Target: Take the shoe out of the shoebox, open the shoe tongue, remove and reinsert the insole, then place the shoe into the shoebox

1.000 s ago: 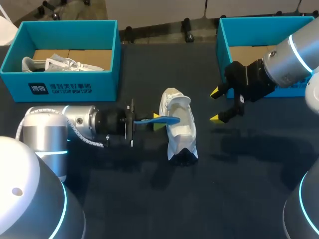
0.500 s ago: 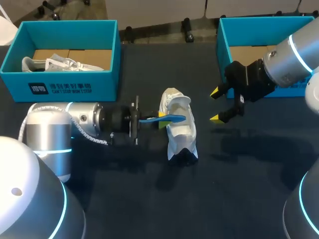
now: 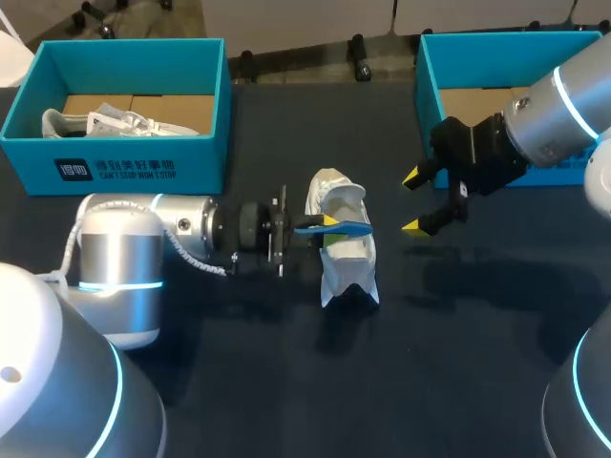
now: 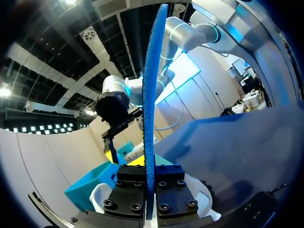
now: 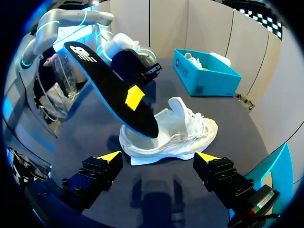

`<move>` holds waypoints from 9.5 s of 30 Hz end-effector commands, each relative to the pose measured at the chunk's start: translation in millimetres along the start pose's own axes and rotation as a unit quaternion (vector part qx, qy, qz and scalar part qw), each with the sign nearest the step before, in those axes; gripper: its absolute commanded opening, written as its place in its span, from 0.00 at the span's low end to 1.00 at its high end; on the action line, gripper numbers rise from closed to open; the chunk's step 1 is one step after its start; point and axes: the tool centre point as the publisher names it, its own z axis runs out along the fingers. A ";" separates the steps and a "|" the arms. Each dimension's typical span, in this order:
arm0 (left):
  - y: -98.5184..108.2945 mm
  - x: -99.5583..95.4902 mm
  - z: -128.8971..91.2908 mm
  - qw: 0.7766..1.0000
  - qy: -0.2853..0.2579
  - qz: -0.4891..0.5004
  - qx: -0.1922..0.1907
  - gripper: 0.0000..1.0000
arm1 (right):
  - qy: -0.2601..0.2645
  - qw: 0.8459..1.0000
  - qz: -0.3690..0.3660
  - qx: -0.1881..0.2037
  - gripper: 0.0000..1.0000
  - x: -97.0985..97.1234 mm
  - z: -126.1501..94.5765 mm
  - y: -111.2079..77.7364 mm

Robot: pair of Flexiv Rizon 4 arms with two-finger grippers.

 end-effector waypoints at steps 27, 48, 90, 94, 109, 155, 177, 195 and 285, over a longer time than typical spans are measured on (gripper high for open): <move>38.7 5.5 5.2 0.999 0.001 0.003 -0.032 0.00 | -0.001 1.000 0.000 0.001 1.00 -0.1 1.3 0.4; 62.1 5.9 11.1 0.998 -0.006 -0.007 -0.070 0.00 | -0.001 1.000 0.000 0.001 1.00 -0.1 1.3 0.4; 22.6 3.5 -10.8 0.997 -0.006 0.013 -0.074 0.15 | -0.001 1.000 0.000 0.001 1.00 -0.1 1.3 0.4; 26.3 6.6 -11.0 0.997 -0.002 0.012 -0.077 0.09 | -0.001 1.000 0.000 0.001 1.00 -0.1 1.3 0.4; 41.1 11.6 -15.2 0.995 0.019 0.015 -0.098 0.00 | -0.001 1.000 0.000 0.001 1.00 -0.1 1.3 0.4; 41.7 17.3 -8.0 0.992 0.041 0.027 -0.119 0.12 | -0.001 1.000 0.000 0.001 1.00 -0.1 1.3 0.4; 67.9 14.5 -14.6 0.989 0.035 -0.005 -0.143 0.00 | -0.001 1.000 0.000 0.001 1.00 -0.1 1.3 0.4; 43.5 17.5 -15.4 0.991 0.027 -0.007 -0.129 0.43 | -0.001 1.000 0.000 0.001 1.00 -0.1 1.3 0.4; 65.5 9.9 3.5 0.989 0.051 0.021 -0.137 0.00 | -0.001 1.000 0.000 0.001 1.00 -0.1 1.3 0.4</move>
